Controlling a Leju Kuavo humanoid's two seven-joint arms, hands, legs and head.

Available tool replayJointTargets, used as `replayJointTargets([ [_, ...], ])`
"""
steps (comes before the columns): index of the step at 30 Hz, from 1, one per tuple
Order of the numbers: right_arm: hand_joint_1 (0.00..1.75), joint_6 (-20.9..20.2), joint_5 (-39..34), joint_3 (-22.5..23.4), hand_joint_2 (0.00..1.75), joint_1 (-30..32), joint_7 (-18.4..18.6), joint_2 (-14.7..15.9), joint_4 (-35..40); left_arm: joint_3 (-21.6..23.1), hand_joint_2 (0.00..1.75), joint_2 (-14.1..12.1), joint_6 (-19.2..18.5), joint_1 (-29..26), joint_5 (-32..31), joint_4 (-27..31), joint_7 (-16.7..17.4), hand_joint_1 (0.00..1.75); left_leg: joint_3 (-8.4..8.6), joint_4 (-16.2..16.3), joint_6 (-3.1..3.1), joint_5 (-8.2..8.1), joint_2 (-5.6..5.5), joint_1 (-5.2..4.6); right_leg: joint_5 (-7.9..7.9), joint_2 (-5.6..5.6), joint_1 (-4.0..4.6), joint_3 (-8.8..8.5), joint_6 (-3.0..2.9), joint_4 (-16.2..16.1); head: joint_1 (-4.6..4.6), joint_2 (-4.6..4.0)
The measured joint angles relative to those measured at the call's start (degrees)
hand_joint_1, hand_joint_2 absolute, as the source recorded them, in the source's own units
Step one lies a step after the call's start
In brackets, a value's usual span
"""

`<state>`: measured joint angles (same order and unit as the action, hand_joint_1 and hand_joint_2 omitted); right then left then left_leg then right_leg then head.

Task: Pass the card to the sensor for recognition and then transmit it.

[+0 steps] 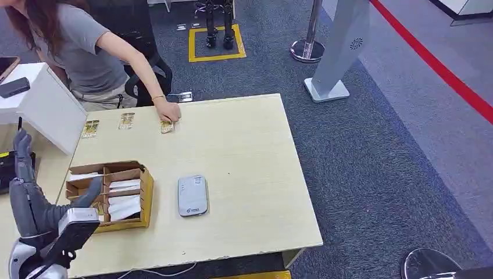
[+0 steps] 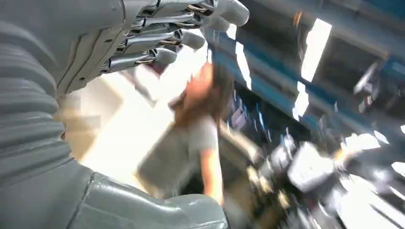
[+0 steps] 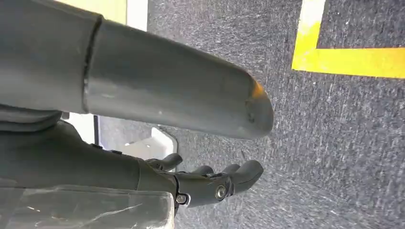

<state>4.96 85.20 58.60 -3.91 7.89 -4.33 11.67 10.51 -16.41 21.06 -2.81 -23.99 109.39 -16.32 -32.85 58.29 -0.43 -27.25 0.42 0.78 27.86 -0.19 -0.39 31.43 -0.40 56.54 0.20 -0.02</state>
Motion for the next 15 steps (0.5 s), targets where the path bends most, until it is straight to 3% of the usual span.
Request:
replayJointTargets([
  [8, 0.0, 0.8, -0.6, 1.0, 0.0, 0.3, 0.1, 0.0, 0.0, -4.1, 1.75, 0.7, -19.0, -7.4, 21.7, 2.4, -1.1, 0.0, -0.01, 0.0, 0.03, -0.02, 0.0, 0.0, 0.02, 0.0, 0.0, -0.01, 0.03, 0.0, -0.02, -0.02],
  [10, 0.0, 0.8, -0.6, 1.1, 0.0, 0.3, 0.1, 0.0, 0.0, -6.0, 1.75, 0.9, -21.3, -8.8, 24.0, 2.4, -0.7, 0.0, 0.0, 0.0, 0.03, -0.02, 0.0, 0.0, 0.02, 0.0, 0.0, 0.0, 0.03, 0.0, -0.02, -0.02],
  [15, 0.0, 0.8, -0.6, 1.1, 0.0, 0.3, 0.1, 0.0, 0.0, -8.0, 1.75, 1.2, -22.5, -10.2, 25.0, 2.4, -0.6, 0.0, -0.01, 0.0, 0.03, -0.02, -0.05, 0.0, 0.02, -0.07, 0.0, -0.03, 0.04, 0.0, -0.02, 0.0],
])
